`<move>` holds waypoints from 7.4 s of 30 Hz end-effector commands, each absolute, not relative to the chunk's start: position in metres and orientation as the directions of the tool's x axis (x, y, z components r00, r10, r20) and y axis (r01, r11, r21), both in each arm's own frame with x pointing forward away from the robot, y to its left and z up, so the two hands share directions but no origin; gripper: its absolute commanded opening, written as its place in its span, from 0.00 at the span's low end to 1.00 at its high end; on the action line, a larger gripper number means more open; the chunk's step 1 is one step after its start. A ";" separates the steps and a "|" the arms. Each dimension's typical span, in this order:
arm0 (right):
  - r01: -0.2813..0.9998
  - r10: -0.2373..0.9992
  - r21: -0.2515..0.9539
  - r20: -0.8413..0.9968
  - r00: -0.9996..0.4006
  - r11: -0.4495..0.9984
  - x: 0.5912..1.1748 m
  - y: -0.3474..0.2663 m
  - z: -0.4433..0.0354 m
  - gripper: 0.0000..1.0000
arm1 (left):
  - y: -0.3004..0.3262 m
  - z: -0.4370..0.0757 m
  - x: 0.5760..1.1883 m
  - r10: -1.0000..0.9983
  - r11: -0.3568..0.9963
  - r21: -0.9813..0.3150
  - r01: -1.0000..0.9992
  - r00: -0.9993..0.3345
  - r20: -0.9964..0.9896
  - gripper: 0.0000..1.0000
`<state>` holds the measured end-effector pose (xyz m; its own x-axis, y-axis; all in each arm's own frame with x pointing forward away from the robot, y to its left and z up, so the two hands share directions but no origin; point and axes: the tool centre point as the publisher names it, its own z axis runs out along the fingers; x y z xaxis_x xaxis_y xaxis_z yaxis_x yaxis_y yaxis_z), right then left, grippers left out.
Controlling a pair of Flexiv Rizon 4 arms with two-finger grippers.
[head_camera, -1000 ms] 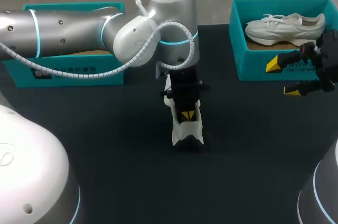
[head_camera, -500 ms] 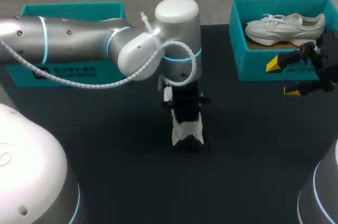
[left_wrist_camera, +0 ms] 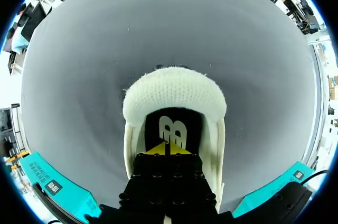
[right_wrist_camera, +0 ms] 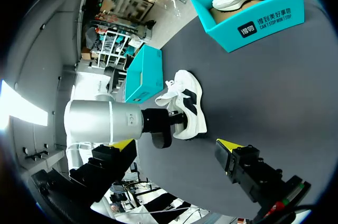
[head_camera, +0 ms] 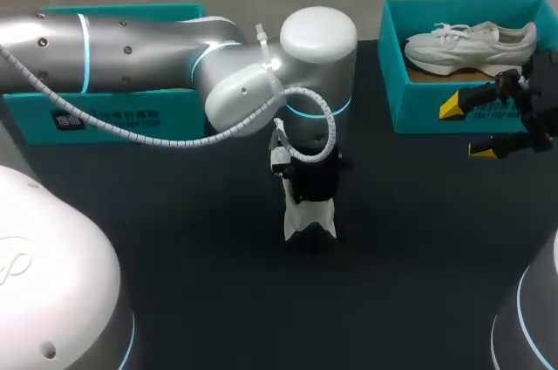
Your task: Take the shoe out of the shoebox, open the shoe tongue, remove and reinsert the insole, then place the shoe into the shoebox
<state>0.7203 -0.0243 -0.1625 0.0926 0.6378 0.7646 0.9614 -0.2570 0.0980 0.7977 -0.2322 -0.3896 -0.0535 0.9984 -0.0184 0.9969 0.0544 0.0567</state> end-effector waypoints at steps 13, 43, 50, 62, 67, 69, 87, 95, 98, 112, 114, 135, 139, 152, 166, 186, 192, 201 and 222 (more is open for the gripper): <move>0.961 0.639 0.098 0.763 0.094 -0.259 0.719 -0.024 -0.163 1.00 | -0.215 -0.350 0.826 0.992 0.124 0.337 0.933 -0.108 -0.067 0.00; 0.961 0.639 0.098 0.763 0.094 -0.259 0.719 -0.024 -0.163 1.00 | -0.213 -0.350 0.838 0.981 0.195 0.321 0.927 -0.184 -0.063 1.00; 0.961 0.639 0.098 0.763 0.094 -0.259 0.719 -0.024 -0.163 1.00 | -0.208 -0.340 0.851 0.976 0.219 0.316 0.923 -0.206 -0.073 1.00; 0.961 0.639 0.098 0.763 0.094 -0.259 0.719 -0.024 -0.163 1.00 | -0.203 -0.325 0.865 0.970 0.241 0.328 0.914 -0.223 -0.091 1.00; 0.961 0.639 0.098 0.763 0.094 -0.259 0.719 -0.024 -0.163 1.00 | -0.195 -0.315 0.872 0.961 0.276 0.336 0.900 -0.251 -0.117 1.00; 0.961 0.639 0.098 0.763 0.094 -0.259 0.719 -0.024 -0.163 1.00 | -0.191 -0.307 0.877 0.955 0.294 0.347 0.890 -0.266 -0.128 1.00; 0.961 0.639 0.098 0.763 0.094 -0.259 0.719 -0.024 -0.163 1.00 | -0.191 -0.289 0.902 0.954 0.296 0.334 0.895 -0.261 -0.146 0.00; 0.961 0.639 0.098 0.763 0.094 -0.259 0.719 -0.024 -0.163 1.00 | -0.196 -0.310 0.893 0.963 0.269 0.294 0.917 -0.249 -0.104 0.00; 0.961 0.639 0.098 0.763 0.094 -0.259 0.719 -0.024 -0.163 1.00 | -0.198 -0.317 0.889 0.965 0.261 0.286 0.922 -0.245 -0.091 0.00; 0.961 0.639 0.098 0.763 0.094 -0.259 0.719 -0.024 -0.163 1.00 | -0.199 -0.318 0.873 0.971 0.241 0.305 0.921 -0.230 -0.072 0.00; 0.961 0.639 0.098 0.763 0.094 -0.259 0.719 -0.024 -0.163 1.00 | -0.201 -0.310 0.878 0.968 0.250 0.310 0.917 -0.230 -0.100 0.00; 0.961 0.639 0.098 0.763 0.094 -0.259 0.719 -0.024 -0.163 1.00 | -0.226 -0.324 0.863 0.991 0.129 0.227 0.965 -0.115 -0.076 0.00; 0.961 0.639 0.098 0.763 0.094 -0.259 0.719 -0.024 -0.163 1.00 | -0.219 -0.326 0.852 0.991 0.126 0.219 0.968 -0.116 -0.061 0.00; 0.961 0.639 0.098 0.763 0.094 -0.259 0.719 -0.024 -0.163 1.00 | -0.207 -0.317 0.842 0.969 0.243 0.244 0.939 -0.245 -0.022 0.00; 0.961 0.639 0.098 0.763 0.094 -0.259 0.719 -0.024 -0.163 1.00 | -0.208 -0.318 0.830 0.770 0.637 0.175 0.751 -0.629 -0.106 0.00; 0.961 0.639 0.098 0.763 0.094 -0.259 0.719 -0.024 -0.163 1.00 | -0.206 -0.322 0.792 0.147 0.939 0.321 0.125 -0.988 -0.044 0.00; 0.961 0.639 0.098 0.763 0.094 -0.259 0.719 -0.024 -0.163 1.00 | -0.206 -0.322 0.792 0.147 0.939 0.321 0.125 -0.988 -0.044 0.00; 0.961 0.639 0.098 0.763 0.094 -0.259 0.719 -0.024 -0.163 1.00 | -0.199 -0.309 0.772 0.169 0.983 0.080 0.167 -0.985 -0.021 0.00; 0.961 0.639 0.098 0.763 0.094 -0.259 0.719 -0.024 -0.163 1.00 | -0.214 -0.308 0.727 0.164 0.986 0.043 0.161 -0.984 -0.067 1.00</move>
